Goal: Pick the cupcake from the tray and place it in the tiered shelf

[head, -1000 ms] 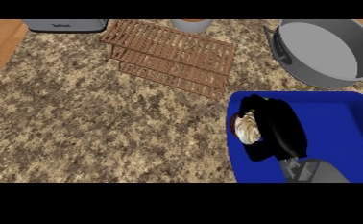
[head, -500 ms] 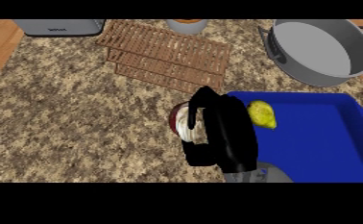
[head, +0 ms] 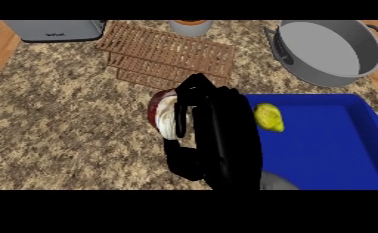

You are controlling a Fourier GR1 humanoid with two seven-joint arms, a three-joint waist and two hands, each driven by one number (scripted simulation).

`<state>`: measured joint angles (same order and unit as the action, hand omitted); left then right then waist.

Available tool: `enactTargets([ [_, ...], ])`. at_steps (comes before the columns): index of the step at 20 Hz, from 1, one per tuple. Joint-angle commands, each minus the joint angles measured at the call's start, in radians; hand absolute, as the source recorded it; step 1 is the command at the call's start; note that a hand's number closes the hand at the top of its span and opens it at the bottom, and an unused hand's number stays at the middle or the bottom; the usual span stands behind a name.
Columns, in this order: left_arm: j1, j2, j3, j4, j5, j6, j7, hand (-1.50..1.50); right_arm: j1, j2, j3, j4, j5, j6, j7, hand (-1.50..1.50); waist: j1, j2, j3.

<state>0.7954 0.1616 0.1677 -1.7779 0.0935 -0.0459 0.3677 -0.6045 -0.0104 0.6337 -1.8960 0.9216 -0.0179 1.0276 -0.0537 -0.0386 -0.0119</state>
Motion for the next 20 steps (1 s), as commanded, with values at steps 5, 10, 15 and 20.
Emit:
enactTargets([
  [5,-0.234,0.029,-0.006,-0.128,-0.008,-0.001,-0.123,0.0,-0.168,0.01,-0.04,0.05,0.094,0.062,0.132,1.5,-0.06,-0.011,-0.002],
  [10,-0.231,0.037,0.008,-0.134,0.0,-0.009,-0.126,0.0,-0.248,0.01,-0.091,0.102,0.093,0.093,0.153,1.5,-0.052,-0.002,0.0],
  [15,-0.238,0.026,0.004,-0.136,-0.001,-0.002,-0.123,0.0,-0.33,0.01,-0.14,0.146,0.082,0.123,0.162,1.5,-0.049,0.001,0.001],
  [20,-0.252,0.021,0.004,-0.129,-0.015,0.008,-0.134,0.0,-0.392,0.01,-0.187,0.231,0.111,0.159,0.159,1.5,-0.054,0.007,0.002],
])
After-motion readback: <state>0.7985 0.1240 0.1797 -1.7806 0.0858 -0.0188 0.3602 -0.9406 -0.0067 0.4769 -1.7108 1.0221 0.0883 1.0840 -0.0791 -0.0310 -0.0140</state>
